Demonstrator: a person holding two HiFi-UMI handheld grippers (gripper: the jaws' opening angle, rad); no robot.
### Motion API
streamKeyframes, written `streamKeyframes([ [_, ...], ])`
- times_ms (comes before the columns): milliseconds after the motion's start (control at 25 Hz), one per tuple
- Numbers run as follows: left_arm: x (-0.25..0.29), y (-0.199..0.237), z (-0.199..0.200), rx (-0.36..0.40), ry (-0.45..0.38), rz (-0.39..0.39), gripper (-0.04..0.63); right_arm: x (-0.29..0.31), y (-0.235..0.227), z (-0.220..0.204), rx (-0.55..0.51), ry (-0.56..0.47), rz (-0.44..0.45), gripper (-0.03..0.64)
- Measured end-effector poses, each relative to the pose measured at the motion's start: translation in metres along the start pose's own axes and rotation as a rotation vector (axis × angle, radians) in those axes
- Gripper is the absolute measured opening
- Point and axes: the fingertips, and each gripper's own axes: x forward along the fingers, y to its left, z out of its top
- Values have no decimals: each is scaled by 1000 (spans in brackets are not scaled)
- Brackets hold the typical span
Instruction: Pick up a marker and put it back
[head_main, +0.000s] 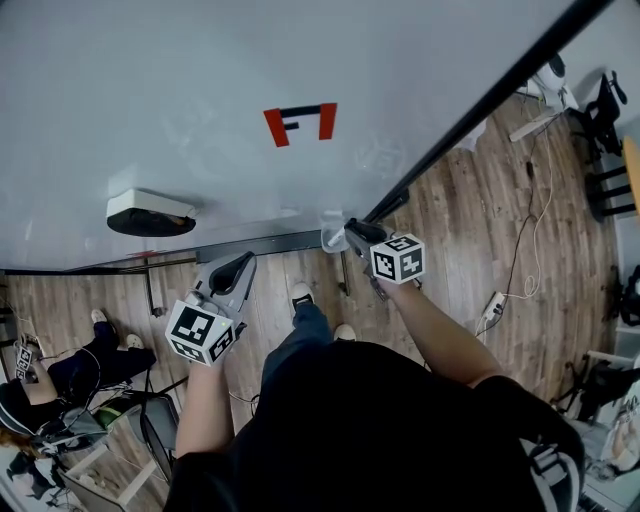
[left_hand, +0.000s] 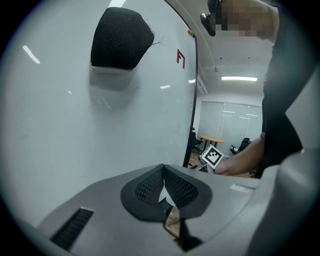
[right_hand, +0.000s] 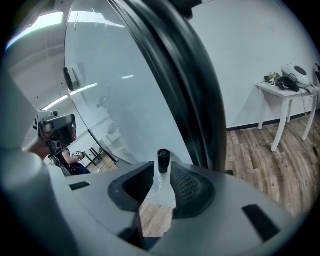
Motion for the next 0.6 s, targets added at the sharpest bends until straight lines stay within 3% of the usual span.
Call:
streamKeyframes([
  [600, -3, 1, -8, -14, 0, -9, 14, 9, -2, 1, 10, -9, -16, 67],
])
